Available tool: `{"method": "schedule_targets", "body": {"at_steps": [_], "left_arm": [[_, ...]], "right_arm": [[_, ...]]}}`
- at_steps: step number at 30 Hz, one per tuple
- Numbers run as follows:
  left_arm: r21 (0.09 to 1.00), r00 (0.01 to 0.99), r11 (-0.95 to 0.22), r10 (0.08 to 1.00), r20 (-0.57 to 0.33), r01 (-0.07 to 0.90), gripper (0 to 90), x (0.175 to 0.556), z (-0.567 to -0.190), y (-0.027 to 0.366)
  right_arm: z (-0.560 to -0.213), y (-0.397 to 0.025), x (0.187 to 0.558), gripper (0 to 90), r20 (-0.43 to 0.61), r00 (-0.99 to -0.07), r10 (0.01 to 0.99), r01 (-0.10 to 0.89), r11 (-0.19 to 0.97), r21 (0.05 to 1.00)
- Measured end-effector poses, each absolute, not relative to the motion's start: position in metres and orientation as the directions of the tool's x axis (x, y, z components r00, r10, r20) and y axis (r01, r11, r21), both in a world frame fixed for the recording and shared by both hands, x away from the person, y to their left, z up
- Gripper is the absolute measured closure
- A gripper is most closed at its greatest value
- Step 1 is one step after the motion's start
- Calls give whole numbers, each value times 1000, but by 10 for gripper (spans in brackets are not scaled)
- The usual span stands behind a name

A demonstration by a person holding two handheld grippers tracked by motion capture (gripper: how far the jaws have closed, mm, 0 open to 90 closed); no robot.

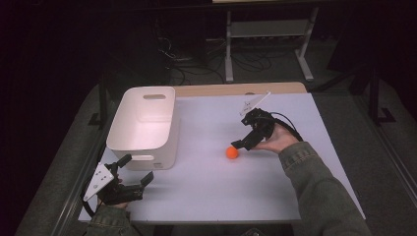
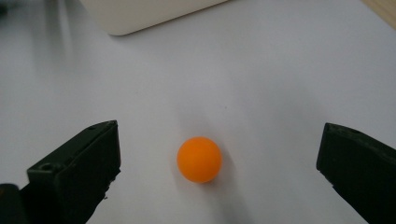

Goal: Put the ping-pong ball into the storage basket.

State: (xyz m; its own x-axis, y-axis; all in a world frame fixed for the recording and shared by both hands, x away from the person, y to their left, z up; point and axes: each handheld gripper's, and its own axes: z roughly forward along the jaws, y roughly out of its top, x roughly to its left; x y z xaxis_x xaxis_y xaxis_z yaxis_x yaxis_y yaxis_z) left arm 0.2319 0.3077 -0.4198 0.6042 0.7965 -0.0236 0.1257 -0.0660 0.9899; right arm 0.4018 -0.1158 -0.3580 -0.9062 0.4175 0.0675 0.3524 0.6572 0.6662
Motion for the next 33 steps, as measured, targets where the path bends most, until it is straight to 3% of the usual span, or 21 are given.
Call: {"method": "schedule_targets", "body": {"at_steps": [33], "left_arm": [[990,607,-68,794,-22,125,17,232,-420,308]], "right_arm": [[-388,-91,414,0,102,-924,368,357,739,571]]}}
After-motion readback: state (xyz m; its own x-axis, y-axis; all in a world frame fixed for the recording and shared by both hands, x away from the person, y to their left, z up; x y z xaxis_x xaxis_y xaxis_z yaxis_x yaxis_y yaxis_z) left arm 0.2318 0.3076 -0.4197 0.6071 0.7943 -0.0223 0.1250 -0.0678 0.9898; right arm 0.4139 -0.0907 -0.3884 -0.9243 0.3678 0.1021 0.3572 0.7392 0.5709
